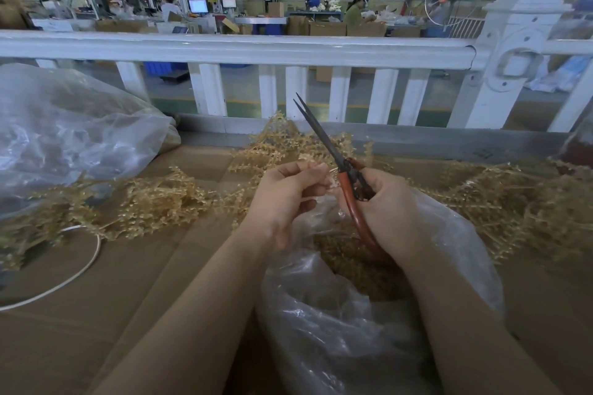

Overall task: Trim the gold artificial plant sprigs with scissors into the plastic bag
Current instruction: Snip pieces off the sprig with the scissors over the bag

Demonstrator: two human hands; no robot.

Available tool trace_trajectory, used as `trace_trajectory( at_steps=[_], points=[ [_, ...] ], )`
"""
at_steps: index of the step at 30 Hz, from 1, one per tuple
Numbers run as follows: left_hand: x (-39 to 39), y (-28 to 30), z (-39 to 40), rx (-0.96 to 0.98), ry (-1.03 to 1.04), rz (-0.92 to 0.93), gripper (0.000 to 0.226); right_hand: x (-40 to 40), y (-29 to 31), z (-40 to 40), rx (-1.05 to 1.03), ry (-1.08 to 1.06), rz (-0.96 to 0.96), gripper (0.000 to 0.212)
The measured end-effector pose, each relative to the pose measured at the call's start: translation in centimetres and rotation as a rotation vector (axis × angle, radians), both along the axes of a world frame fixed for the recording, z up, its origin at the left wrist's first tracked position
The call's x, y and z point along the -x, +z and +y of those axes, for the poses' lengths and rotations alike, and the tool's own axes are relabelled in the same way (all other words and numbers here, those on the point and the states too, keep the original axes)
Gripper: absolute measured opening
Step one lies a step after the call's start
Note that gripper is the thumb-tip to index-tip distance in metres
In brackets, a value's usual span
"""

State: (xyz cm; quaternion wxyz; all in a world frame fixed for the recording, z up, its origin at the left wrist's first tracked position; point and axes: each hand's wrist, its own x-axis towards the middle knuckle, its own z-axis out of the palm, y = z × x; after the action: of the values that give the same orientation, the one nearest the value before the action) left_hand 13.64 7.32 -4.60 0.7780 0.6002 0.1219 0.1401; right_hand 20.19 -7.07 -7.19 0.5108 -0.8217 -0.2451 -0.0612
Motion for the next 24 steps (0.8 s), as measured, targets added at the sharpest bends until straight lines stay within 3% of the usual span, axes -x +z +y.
trace_trajectory(
  at_steps=[5,8,10,15,19,24],
  points=[
    [0.0,-0.1,0.4,-0.021,0.034,-0.032,0.018,0.1,-0.1,0.0,0.009,-0.017,-0.001,0.018],
    [0.0,-0.2,0.8,-0.009,0.070,-0.085,0.012,0.4,0.1,-0.2,0.090,-0.078,-0.050,0.053],
    [0.0,-0.2,1.1,-0.012,0.100,-0.120,0.014,0.7,0.2,-0.4,0.204,-0.092,-0.103,0.065],
    [-0.3,-0.2,1.6,-0.040,0.106,-0.205,0.017,0.8,0.5,-0.4,0.373,-0.134,-0.172,0.059],
    [-0.3,-0.4,1.7,-0.080,0.091,-0.219,0.035,0.8,0.8,-0.5,0.461,-0.176,-0.213,0.058],
    [-0.2,-0.4,1.7,-0.105,0.085,-0.223,0.032,0.8,0.9,-0.4,0.511,-0.205,-0.233,0.055]
  ],
)
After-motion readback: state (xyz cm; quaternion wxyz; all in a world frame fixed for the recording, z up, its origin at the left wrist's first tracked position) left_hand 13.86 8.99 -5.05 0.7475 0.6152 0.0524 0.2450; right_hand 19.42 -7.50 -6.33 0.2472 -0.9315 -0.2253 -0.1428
